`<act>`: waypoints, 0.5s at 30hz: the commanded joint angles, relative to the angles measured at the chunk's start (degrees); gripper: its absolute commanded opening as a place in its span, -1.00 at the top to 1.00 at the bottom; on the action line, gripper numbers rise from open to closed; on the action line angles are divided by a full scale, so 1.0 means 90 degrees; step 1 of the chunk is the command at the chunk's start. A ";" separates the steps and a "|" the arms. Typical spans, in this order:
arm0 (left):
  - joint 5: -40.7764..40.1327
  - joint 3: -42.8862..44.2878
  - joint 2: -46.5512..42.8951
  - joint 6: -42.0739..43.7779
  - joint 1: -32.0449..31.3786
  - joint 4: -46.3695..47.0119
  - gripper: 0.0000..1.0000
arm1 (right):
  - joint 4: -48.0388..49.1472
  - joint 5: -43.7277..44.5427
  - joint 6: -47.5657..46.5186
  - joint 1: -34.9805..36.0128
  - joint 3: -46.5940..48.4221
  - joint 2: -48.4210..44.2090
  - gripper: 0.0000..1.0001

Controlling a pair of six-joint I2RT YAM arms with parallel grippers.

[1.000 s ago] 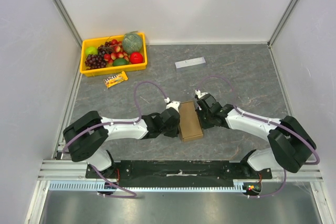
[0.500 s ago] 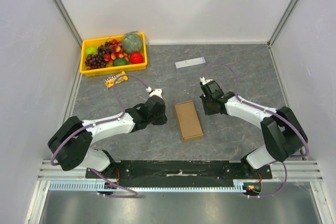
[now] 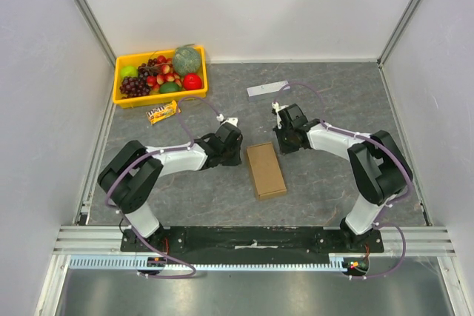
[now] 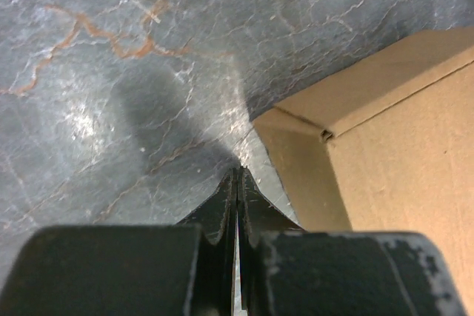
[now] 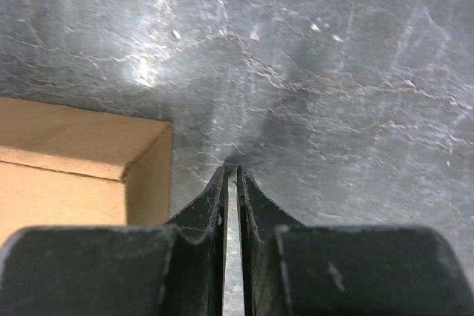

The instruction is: Fold the paper box

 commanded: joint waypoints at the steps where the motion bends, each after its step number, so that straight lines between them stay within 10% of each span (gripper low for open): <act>1: 0.0225 0.0291 0.0335 0.0290 0.0027 0.0225 0.96 | 0.0227 -0.0722 -0.0204 -0.0014 0.0125 0.0189 0.71; 15: 0.0831 0.1199 0.1107 0.0476 -0.0246 0.0225 0.96 | 0.0471 -0.2130 -0.0086 0.0240 0.0183 0.0228 0.69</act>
